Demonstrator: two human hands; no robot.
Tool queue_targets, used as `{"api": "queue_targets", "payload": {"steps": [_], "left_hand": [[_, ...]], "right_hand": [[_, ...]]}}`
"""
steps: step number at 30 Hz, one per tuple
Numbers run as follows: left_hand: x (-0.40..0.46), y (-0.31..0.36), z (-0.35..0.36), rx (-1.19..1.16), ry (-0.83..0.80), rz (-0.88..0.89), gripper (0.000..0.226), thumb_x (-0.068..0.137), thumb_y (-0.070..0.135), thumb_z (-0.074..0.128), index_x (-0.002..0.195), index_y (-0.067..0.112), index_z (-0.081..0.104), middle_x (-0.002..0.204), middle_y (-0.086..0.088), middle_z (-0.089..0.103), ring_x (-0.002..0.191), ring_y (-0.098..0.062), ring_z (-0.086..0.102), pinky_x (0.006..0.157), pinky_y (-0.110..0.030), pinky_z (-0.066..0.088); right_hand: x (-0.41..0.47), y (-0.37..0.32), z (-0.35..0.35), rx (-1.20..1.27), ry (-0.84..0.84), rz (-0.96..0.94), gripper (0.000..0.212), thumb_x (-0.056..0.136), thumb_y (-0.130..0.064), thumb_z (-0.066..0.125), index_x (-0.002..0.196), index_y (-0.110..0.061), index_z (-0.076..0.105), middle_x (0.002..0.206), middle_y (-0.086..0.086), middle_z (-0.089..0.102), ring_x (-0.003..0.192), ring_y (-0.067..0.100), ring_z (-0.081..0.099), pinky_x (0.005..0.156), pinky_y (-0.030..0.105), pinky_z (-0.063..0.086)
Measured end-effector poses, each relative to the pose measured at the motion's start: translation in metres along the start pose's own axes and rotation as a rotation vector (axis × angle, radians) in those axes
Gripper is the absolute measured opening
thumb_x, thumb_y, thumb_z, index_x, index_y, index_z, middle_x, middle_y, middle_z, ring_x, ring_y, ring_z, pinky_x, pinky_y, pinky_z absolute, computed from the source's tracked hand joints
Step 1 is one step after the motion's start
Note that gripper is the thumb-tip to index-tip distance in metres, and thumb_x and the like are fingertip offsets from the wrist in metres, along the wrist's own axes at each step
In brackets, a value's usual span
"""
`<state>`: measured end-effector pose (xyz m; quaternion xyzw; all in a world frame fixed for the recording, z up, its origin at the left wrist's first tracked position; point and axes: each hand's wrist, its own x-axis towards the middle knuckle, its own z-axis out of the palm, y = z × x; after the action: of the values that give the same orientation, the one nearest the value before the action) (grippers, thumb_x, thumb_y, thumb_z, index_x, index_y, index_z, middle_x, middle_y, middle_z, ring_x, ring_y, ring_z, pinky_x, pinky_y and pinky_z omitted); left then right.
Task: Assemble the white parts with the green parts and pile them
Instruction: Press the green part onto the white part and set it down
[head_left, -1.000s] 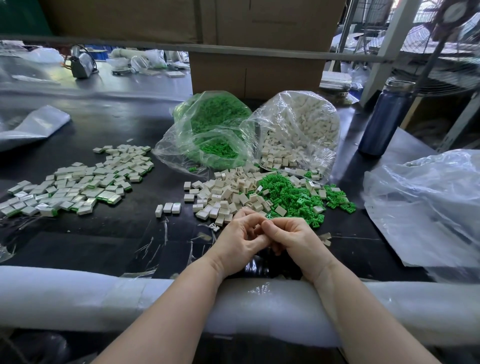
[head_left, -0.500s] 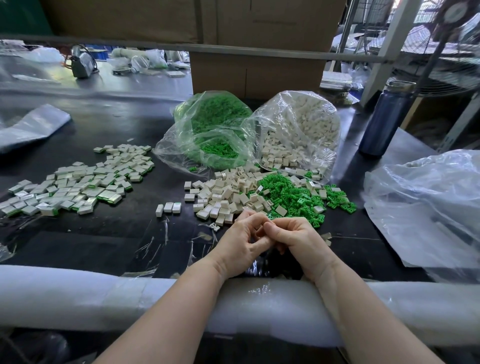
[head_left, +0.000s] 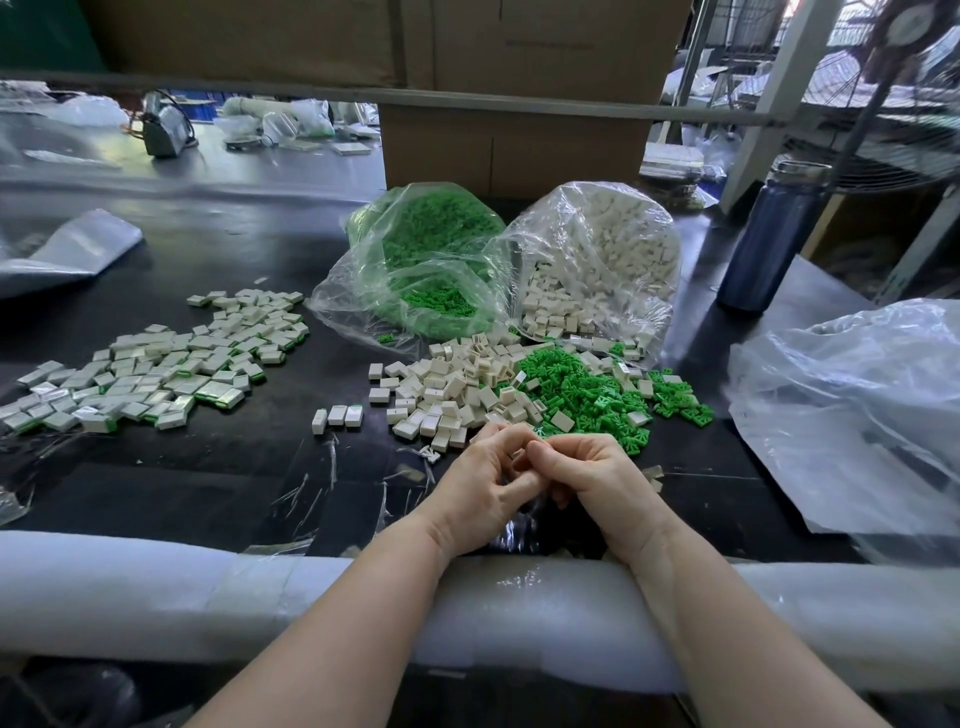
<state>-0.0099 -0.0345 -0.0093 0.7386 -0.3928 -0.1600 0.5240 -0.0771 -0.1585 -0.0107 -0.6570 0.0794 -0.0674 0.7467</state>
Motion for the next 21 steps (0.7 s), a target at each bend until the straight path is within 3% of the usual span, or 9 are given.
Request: {"api": "queue_targets", "payload": {"steps": [3,5,7,11,15,19,21], "left_hand": [[0.0014,0.0011,-0.0007,-0.098,0.018,-0.024,0.007,0.088,0.004,0.059,0.092,0.009,0.059,0.102,-0.017,0.047,0.079,-0.031,0.056,0.081,-0.029,0.051],[0.0015,-0.0003,-0.0018,-0.095,0.046,-0.033,0.010,0.087,0.005,0.060,0.092,0.014,0.059,0.103,-0.013,0.048,0.077,-0.026,0.055,0.077,-0.025,0.051],[0.0018,-0.0028,-0.0026,-0.068,0.071,-0.036,0.012,0.087,0.005,0.060,0.092,0.016,0.060,0.101,-0.007,0.049,0.073,-0.013,0.051,0.071,-0.016,0.047],[0.0041,-0.0064,-0.0024,-0.061,0.124,-0.078,0.009,0.088,0.006,0.060,0.095,0.010,0.063,0.106,-0.016,0.053,0.080,-0.021,0.056,0.077,-0.027,0.052],[0.0047,-0.0065,-0.0022,-0.024,0.127,-0.101,0.011,0.087,0.012,0.062,0.096,0.005,0.064,0.105,-0.011,0.051,0.083,-0.027,0.059,0.078,-0.029,0.054],[0.0041,-0.0053,-0.0021,0.021,0.119,-0.098,0.014,0.087,0.013,0.062,0.097,0.004,0.064,0.103,-0.006,0.050,0.080,-0.018,0.056,0.075,-0.021,0.051],[0.0030,-0.0038,-0.0022,-0.024,0.108,-0.112,0.013,0.087,0.011,0.061,0.097,0.003,0.063,0.104,-0.015,0.057,0.082,-0.029,0.061,0.077,-0.031,0.054]], "right_hand": [[0.0007,0.0004,0.0024,-0.022,0.021,-0.023,0.029,0.078,-0.031,0.061,0.082,-0.005,0.072,0.064,0.005,0.064,0.054,0.009,0.058,0.050,0.018,0.045],[0.0016,0.0009,0.0032,-0.055,0.077,-0.041,0.035,0.080,-0.037,0.058,0.088,-0.006,0.071,0.068,0.007,0.062,0.059,0.012,0.058,0.053,0.020,0.047],[0.0022,0.0010,0.0023,-0.053,0.135,-0.050,0.030,0.085,-0.031,0.058,0.096,-0.005,0.068,0.076,0.010,0.066,0.063,0.015,0.063,0.055,0.021,0.050],[0.0004,-0.0007,0.0003,-0.059,0.208,-0.079,0.004,0.087,-0.008,0.061,0.089,-0.009,0.064,0.083,0.011,0.068,0.069,0.023,0.067,0.051,0.021,0.049],[-0.0003,-0.0004,-0.0004,-0.152,0.201,-0.135,0.012,0.083,-0.001,0.065,0.077,-0.011,0.064,0.074,0.004,0.068,0.066,0.014,0.066,0.049,0.020,0.050],[0.0014,0.0022,0.0006,-0.216,0.204,-0.150,0.019,0.083,0.002,0.064,0.072,-0.013,0.063,0.063,-0.003,0.066,0.059,0.007,0.064,0.049,0.018,0.049],[0.0021,0.0029,0.0005,-0.227,0.204,-0.157,0.019,0.084,0.000,0.063,0.072,-0.015,0.063,0.062,-0.003,0.066,0.058,0.006,0.063,0.049,0.017,0.048]]}}
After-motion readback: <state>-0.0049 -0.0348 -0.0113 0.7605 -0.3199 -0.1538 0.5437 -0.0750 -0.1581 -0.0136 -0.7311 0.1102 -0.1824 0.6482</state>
